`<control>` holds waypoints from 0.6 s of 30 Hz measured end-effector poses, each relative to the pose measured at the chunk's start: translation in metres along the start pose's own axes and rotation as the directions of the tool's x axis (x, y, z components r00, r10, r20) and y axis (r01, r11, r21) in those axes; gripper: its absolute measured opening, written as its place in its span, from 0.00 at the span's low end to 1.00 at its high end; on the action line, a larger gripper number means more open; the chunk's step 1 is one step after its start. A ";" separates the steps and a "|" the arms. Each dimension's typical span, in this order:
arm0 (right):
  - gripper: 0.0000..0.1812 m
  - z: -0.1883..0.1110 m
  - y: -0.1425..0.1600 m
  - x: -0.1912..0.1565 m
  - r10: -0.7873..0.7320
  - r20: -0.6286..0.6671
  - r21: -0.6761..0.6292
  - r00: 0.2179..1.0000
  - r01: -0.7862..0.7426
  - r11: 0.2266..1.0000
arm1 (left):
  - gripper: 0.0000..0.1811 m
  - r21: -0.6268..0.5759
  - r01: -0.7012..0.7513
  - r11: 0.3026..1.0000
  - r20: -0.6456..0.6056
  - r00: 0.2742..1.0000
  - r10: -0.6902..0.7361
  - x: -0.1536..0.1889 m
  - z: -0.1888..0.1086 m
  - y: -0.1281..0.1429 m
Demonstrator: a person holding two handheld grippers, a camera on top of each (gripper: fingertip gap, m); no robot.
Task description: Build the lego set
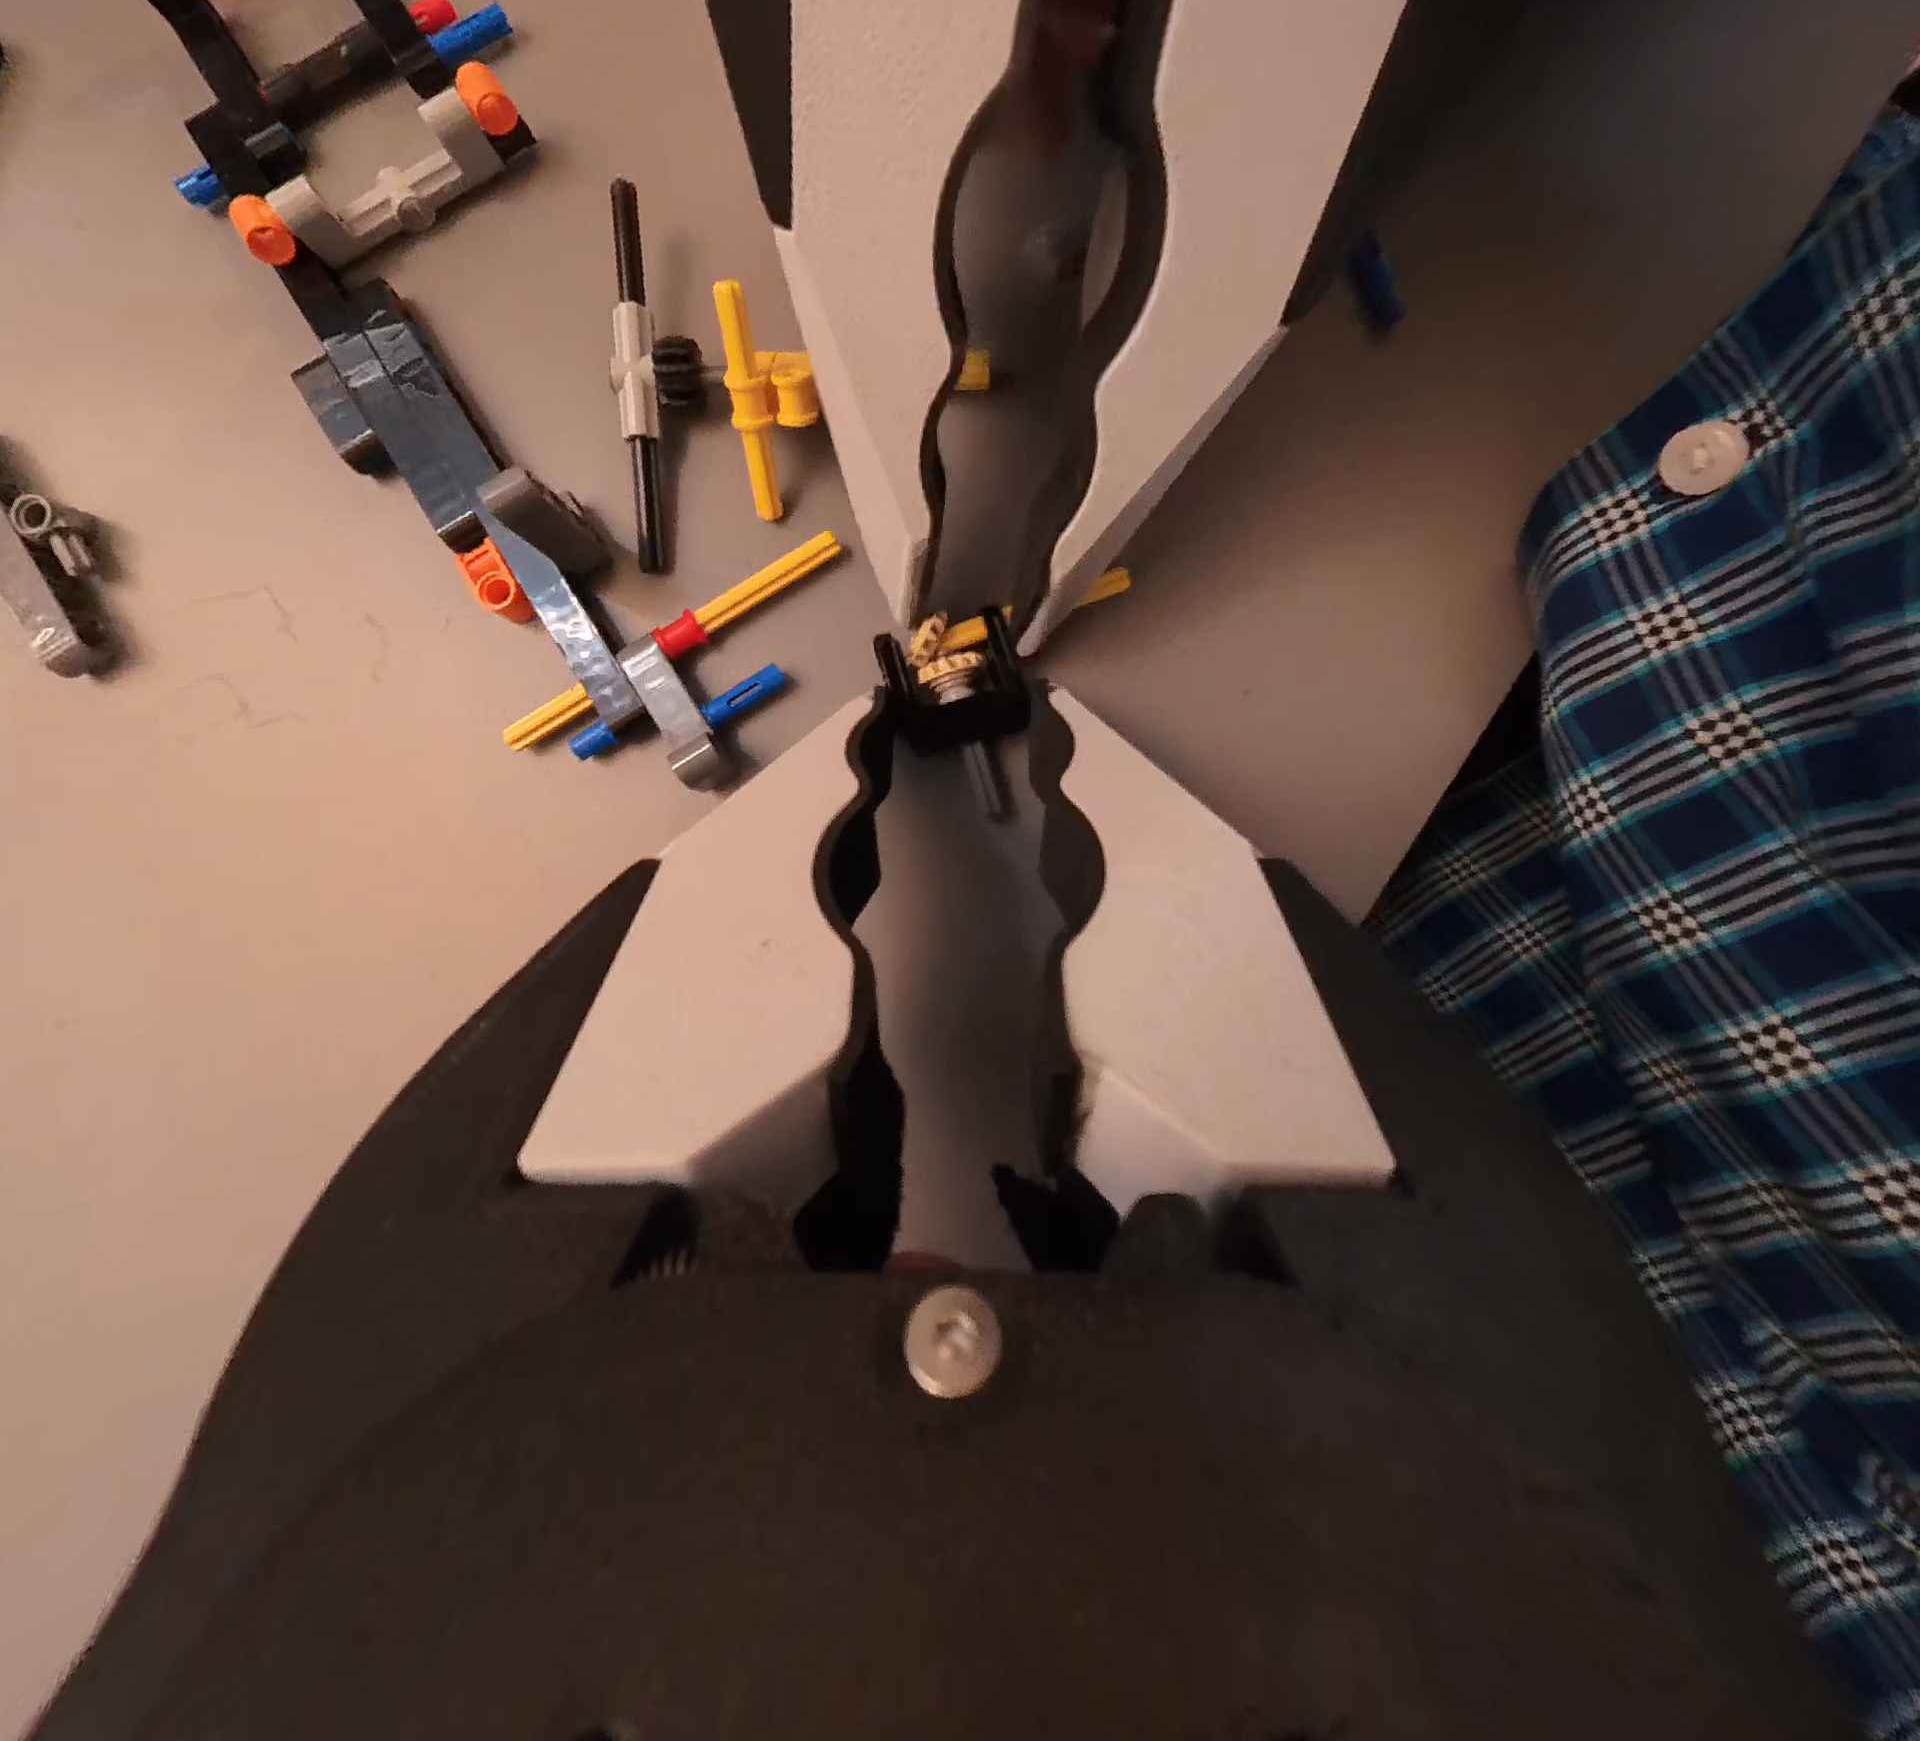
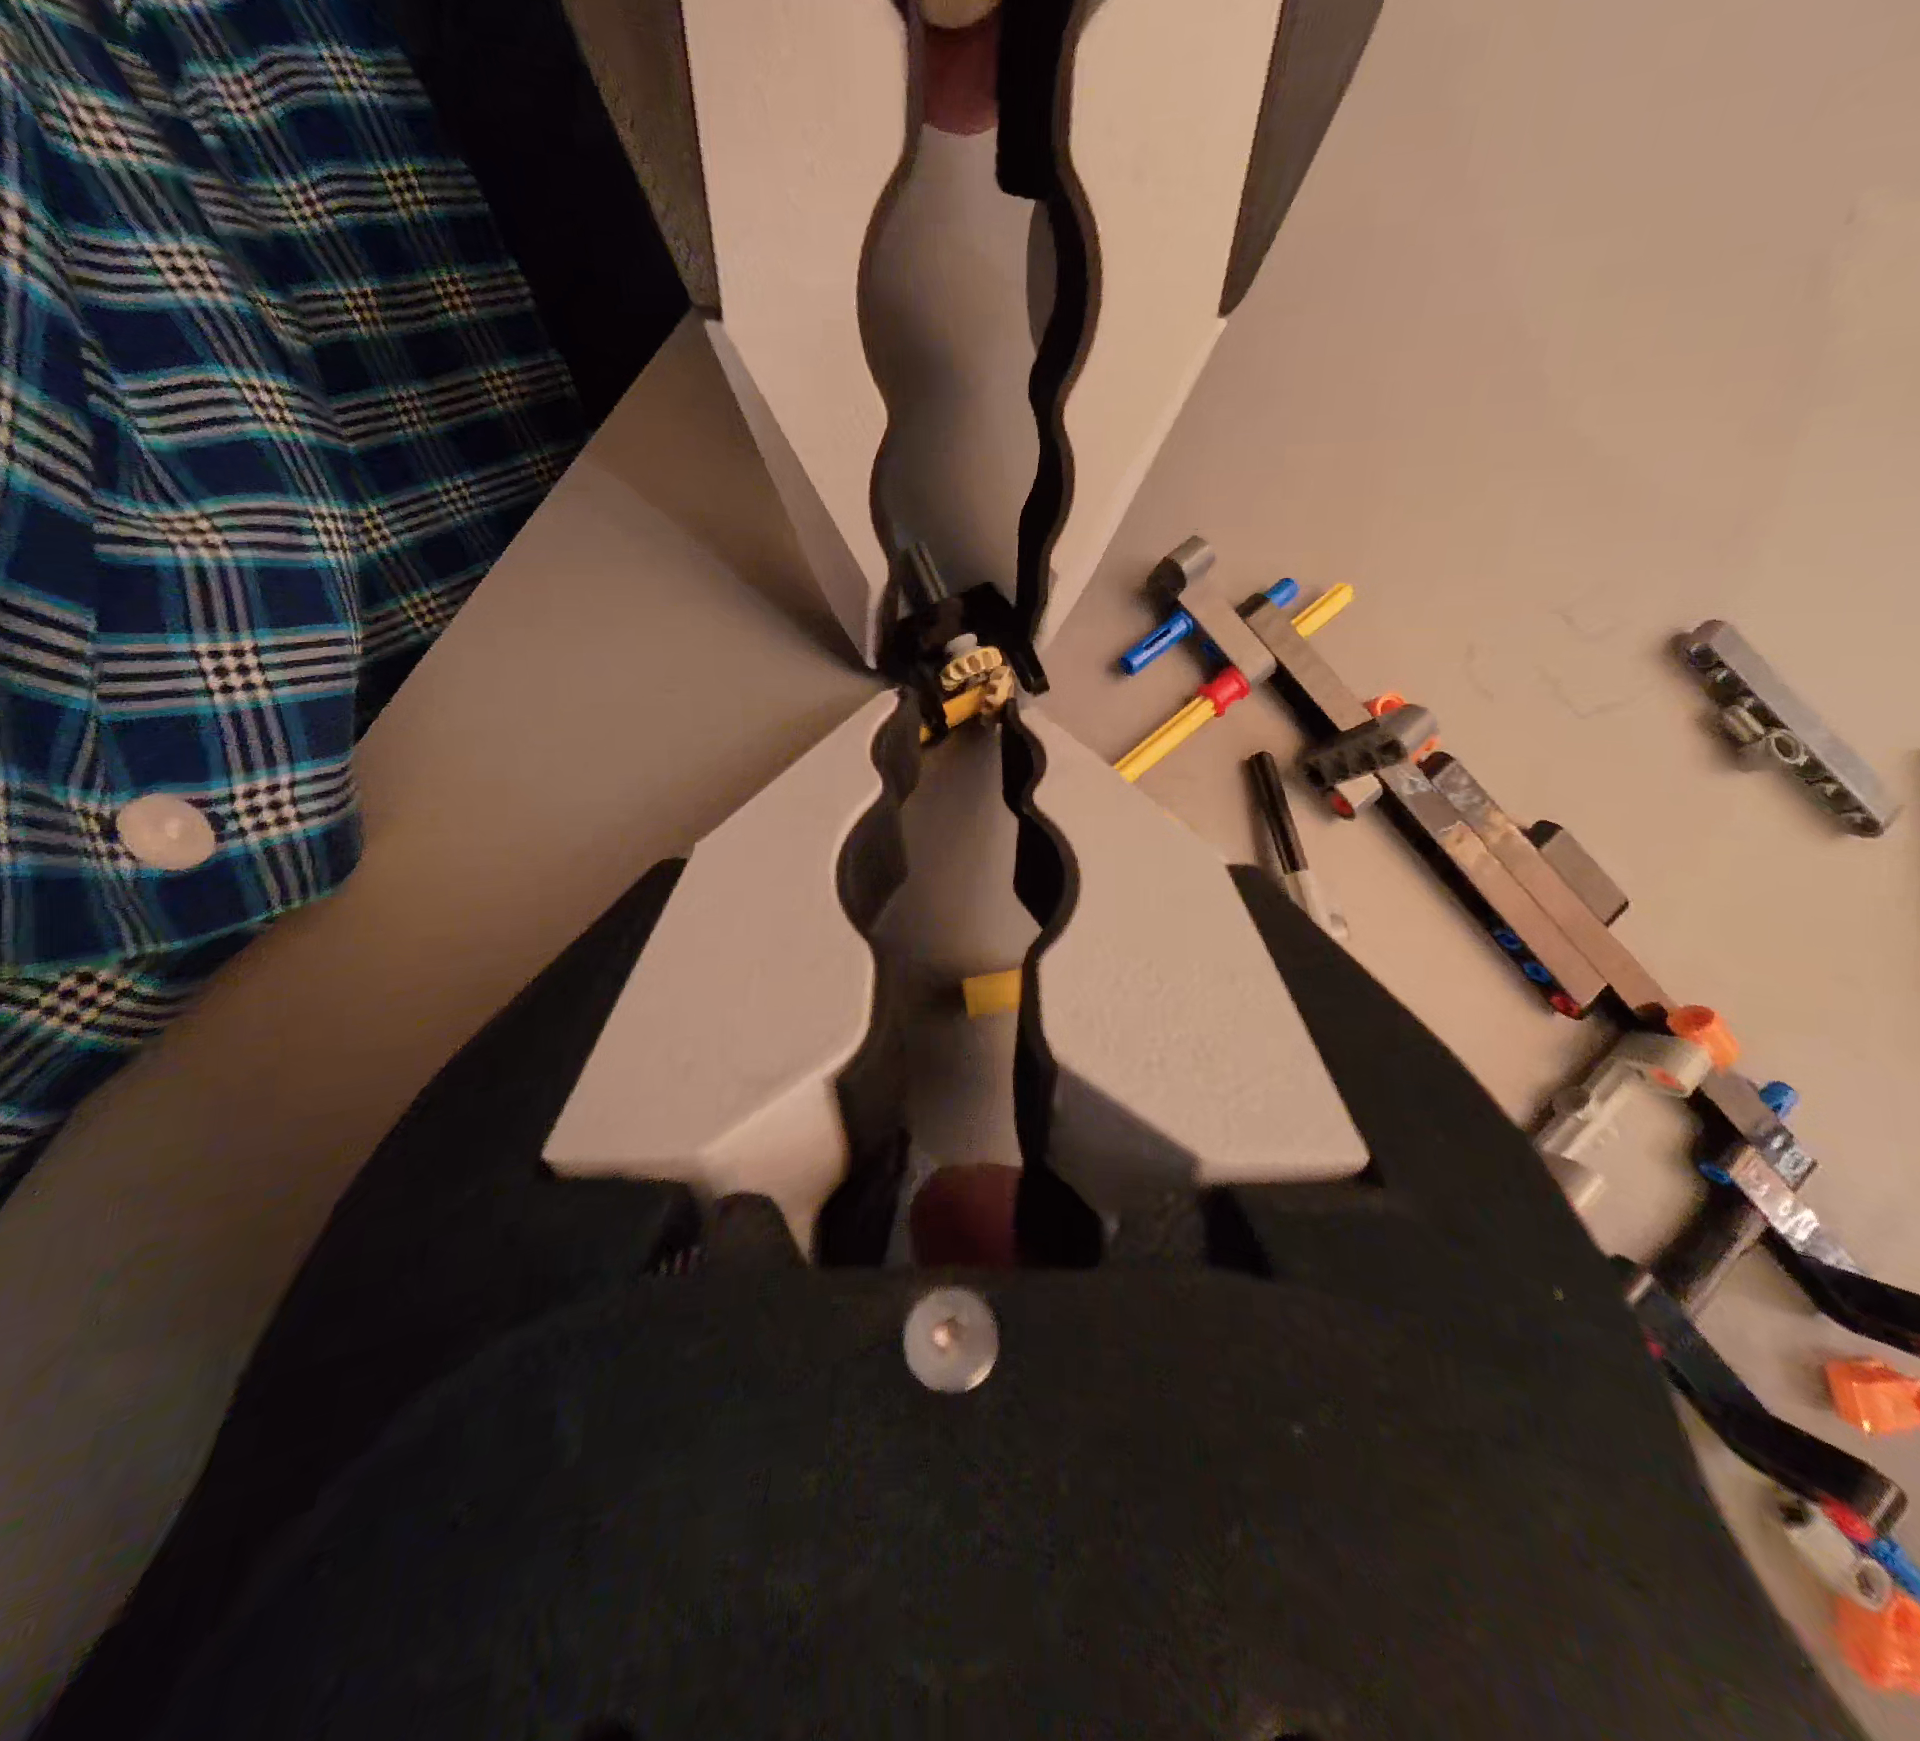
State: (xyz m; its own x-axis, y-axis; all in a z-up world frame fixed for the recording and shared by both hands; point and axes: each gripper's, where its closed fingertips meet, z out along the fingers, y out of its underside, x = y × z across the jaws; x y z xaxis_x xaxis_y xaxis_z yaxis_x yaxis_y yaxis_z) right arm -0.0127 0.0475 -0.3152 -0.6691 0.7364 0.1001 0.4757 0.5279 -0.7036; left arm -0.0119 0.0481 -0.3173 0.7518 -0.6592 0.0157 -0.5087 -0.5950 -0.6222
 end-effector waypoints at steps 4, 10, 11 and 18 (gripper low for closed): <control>0.11 -0.001 0.001 -0.003 -0.008 0.021 -0.014 1.000 0.009 1.000 | 0.13 0.003 0.000 1.000 0.000 1.000 0.000 0.001 0.001 -0.001; 0.21 -0.008 0.005 -0.004 0.019 0.032 -0.031 0.999 -0.018 0.999 | 0.13 0.002 0.001 1.000 0.005 1.000 -0.001 0.001 0.001 -0.001; 0.22 -0.009 0.005 -0.006 0.013 0.034 -0.032 0.999 -0.012 0.999 | 0.13 0.002 0.002 1.000 0.006 1.000 -0.002 0.001 0.001 -0.001; 0.23 -0.009 0.007 -0.011 -0.024 0.009 -0.062 1.000 0.024 0.998 | 0.13 0.001 0.012 1.000 0.008 1.000 -0.012 0.001 0.000 -0.001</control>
State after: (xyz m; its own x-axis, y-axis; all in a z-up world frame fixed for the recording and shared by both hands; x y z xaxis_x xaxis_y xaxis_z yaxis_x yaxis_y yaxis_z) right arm 0.0031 0.0466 -0.3151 -0.6853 0.7199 0.1105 0.4938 0.5708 -0.6560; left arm -0.0103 0.0485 -0.3167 0.7612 -0.6483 0.0175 -0.4989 -0.6026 -0.6229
